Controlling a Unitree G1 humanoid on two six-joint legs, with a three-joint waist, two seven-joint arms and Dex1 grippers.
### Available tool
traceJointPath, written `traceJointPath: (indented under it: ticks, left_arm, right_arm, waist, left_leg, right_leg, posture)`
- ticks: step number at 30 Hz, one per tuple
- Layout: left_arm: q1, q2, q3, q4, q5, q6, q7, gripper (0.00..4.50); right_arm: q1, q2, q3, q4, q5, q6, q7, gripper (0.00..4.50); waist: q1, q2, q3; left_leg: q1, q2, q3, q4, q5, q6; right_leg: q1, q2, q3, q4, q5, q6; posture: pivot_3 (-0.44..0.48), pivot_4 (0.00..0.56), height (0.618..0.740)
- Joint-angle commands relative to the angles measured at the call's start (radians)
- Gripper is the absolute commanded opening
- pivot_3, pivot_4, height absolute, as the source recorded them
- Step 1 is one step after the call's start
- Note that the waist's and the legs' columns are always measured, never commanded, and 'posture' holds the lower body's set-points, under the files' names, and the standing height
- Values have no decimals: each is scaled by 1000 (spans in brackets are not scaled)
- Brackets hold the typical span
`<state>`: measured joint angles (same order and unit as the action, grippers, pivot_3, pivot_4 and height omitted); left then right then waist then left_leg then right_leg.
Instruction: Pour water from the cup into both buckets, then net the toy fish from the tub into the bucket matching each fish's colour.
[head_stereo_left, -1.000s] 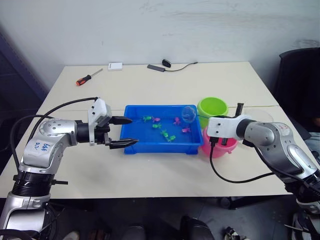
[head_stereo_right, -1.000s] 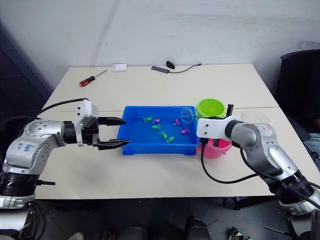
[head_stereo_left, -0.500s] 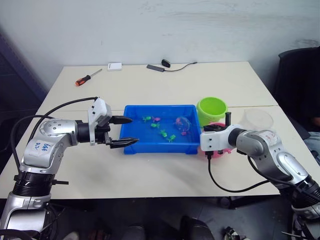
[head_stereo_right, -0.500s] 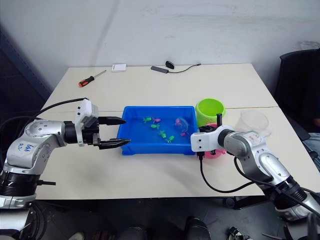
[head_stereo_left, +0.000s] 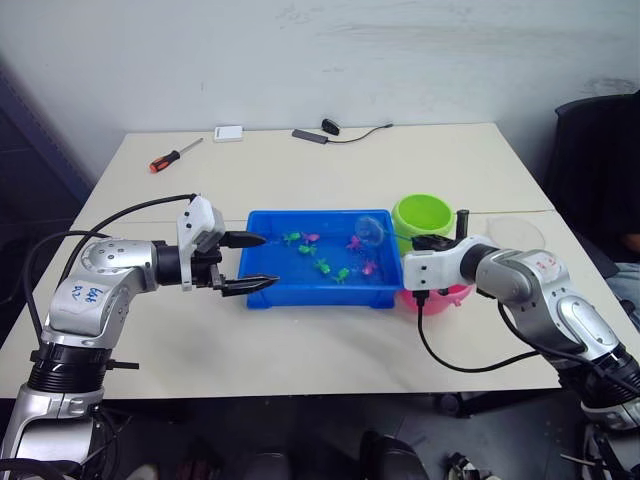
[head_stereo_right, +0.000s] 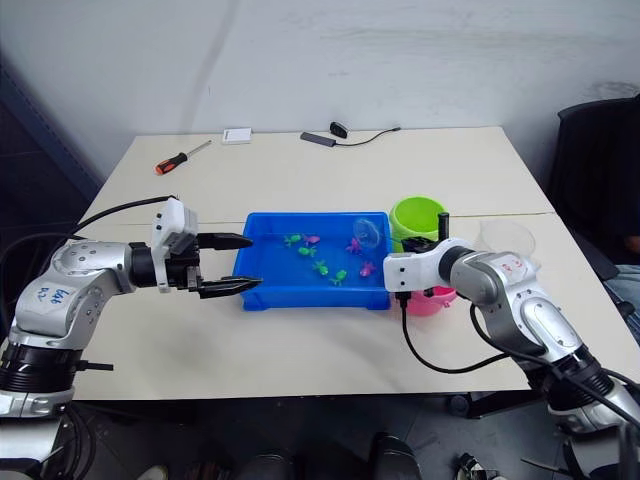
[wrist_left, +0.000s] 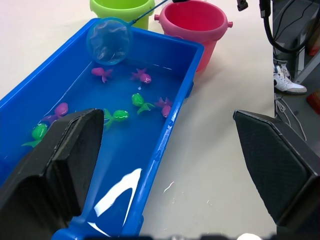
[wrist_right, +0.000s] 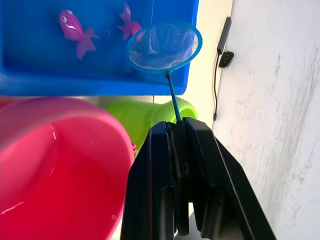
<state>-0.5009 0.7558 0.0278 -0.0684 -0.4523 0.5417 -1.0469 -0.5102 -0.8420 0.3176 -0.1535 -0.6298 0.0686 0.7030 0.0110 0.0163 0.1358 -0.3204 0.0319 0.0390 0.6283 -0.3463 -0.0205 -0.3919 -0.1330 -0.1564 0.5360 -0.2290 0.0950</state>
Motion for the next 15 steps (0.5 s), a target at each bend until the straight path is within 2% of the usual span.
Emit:
traceJointPath:
  ticks: [1,15]
  left_arm:
    - [-7,0,29,-23,-10,-19,5,4482]
    - [10,0,42,-42,-23,-12,22,4482]
  right_arm:
    - [-17,-18,-1,-3,-38,-61,-4,0]
    - [35,-61,-1,-55,98,-204,208,0]
  waist:
    - [-1,0,0]
    - [-14,0,0]
  left_leg:
    - [0,0,0,0,0,0]
    - [1,0,0,0,1,0]
  right_leg:
    - [0,0,0,0,0,0]
    - [1,0,0,2,0,0]
  posture:
    - [0,150,740]
    - [0,150,740]
